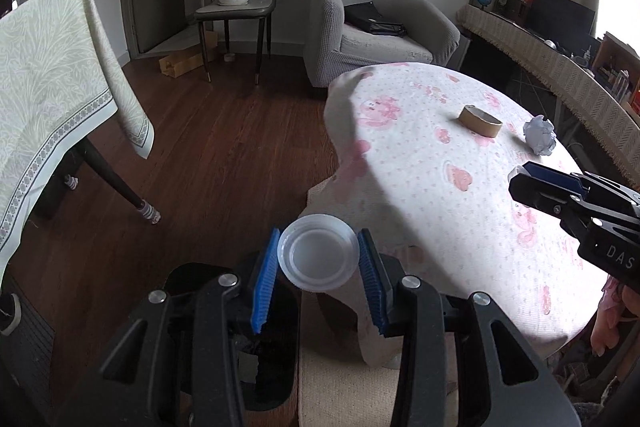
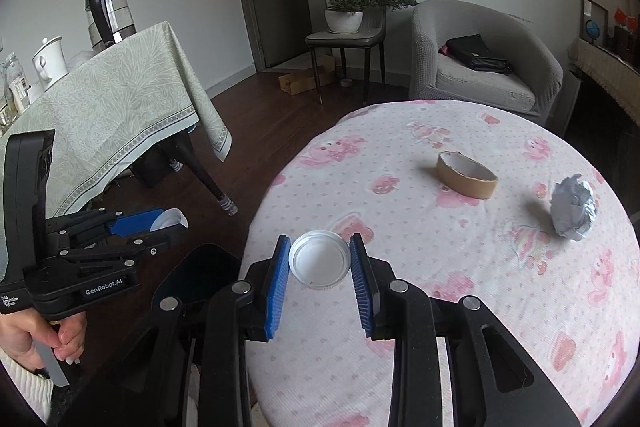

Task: Collect trash
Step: 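Carry the white cup into the teal bin and open the left gripper while the right carries the lid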

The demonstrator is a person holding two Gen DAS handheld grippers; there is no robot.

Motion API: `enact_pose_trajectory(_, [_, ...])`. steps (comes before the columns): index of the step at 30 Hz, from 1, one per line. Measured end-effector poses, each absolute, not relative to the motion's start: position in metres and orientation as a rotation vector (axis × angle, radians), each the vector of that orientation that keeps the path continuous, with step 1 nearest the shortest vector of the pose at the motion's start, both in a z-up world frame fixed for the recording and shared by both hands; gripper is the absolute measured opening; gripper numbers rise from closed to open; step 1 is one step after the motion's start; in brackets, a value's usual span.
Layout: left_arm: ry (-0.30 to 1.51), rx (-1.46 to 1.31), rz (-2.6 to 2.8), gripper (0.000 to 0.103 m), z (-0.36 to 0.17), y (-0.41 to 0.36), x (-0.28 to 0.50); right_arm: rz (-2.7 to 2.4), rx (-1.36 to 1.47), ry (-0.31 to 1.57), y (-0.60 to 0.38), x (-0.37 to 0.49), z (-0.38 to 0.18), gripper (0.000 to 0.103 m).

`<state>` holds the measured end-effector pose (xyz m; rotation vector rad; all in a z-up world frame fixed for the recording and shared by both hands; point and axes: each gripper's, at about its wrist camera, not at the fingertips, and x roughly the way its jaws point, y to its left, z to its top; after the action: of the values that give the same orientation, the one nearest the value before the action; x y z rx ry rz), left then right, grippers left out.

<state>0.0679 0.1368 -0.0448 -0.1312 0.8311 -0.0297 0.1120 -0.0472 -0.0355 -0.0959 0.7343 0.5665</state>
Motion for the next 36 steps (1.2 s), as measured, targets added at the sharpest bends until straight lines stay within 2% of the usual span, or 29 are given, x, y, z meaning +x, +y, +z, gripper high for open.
enact_pose_trajectory(15, [1.027,-0.107,0.081,0.042,-0.110,0.213,0.058,0.709,-0.128,0.742,0.048,0.108,-0.038,0.030])
enact_pose_trajectory(26, [1.186,-0.105,0.071,0.043,-0.157,0.238,0.055,0.781,-0.163,0.808,0.111,0.110,-0.063,0.031])
enact_pose_trajectory(29, [1.209,-0.103,0.068,0.046,-0.165,0.244,0.052,0.785,-0.172,0.826,0.124,0.112,-0.071,0.031])
enact_pose_trajectory(34, [1.182,-0.113,0.091,0.059,-0.162,0.258,0.040,0.794,-0.177,0.867,0.142,0.116,-0.088,0.030])
enact_pose_trajectory(36, [1.165,-0.130,0.098,0.059,-0.158,0.264,0.036,0.796,-0.188,0.883,0.150,0.117,-0.095,0.030])
